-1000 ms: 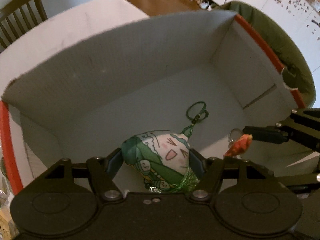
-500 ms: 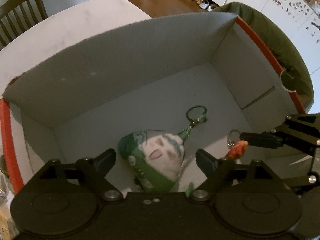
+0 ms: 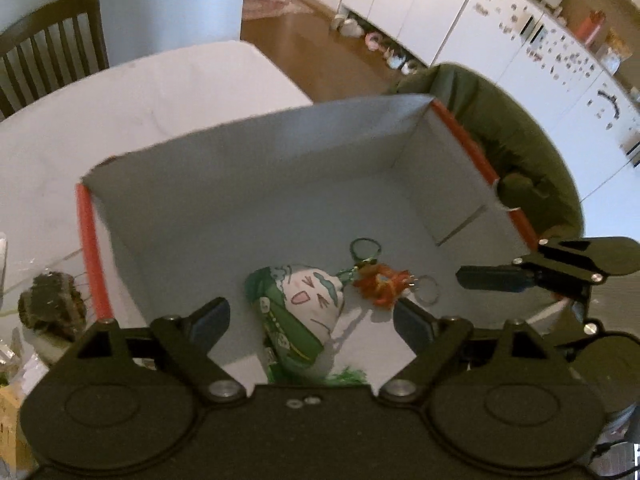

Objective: Organize objects
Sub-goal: 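Open the left gripper over the box while the right releases the dragon keychain, then withdraw both grippers from the box back toward the table pile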

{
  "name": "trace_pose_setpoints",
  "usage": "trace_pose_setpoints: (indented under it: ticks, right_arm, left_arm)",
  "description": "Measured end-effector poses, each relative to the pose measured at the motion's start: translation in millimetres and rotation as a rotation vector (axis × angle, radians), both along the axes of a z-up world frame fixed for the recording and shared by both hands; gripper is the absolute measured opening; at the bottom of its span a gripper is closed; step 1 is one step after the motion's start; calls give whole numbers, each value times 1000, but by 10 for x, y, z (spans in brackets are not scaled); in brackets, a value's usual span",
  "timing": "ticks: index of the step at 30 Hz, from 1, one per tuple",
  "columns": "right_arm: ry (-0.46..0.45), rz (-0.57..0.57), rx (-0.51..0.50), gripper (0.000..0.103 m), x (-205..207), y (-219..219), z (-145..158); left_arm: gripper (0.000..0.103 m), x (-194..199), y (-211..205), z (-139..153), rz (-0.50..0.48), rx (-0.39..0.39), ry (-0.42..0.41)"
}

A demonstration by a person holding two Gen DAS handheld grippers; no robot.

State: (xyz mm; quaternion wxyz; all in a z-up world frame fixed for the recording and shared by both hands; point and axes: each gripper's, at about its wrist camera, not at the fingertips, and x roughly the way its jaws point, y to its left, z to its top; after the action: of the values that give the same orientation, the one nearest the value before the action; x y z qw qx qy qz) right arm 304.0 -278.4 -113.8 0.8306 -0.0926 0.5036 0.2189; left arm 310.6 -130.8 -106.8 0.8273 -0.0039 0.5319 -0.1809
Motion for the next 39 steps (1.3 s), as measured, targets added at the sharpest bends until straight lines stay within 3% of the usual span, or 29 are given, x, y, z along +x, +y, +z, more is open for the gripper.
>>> trace_pose_setpoints:
  ticks: [12, 21, 29, 39]
  right_arm:
    - [-124, -60, 97, 53, -432, 125, 522]
    - [-220, -75, 151, 59, -849, 483, 806]
    - [-260, -74, 244, 65, -1174, 879, 958]
    - [-295, -78, 327, 79, -1451, 1373, 1061]
  left_arm:
    - [88, -487, 324, 450, 2, -67, -155]
    - [93, -967, 895, 788, 43, -101, -259]
    - [102, -1268, 1435, 909, 96, -90, -320]
    - [102, -1563, 1937, 902, 141, -45, -353]
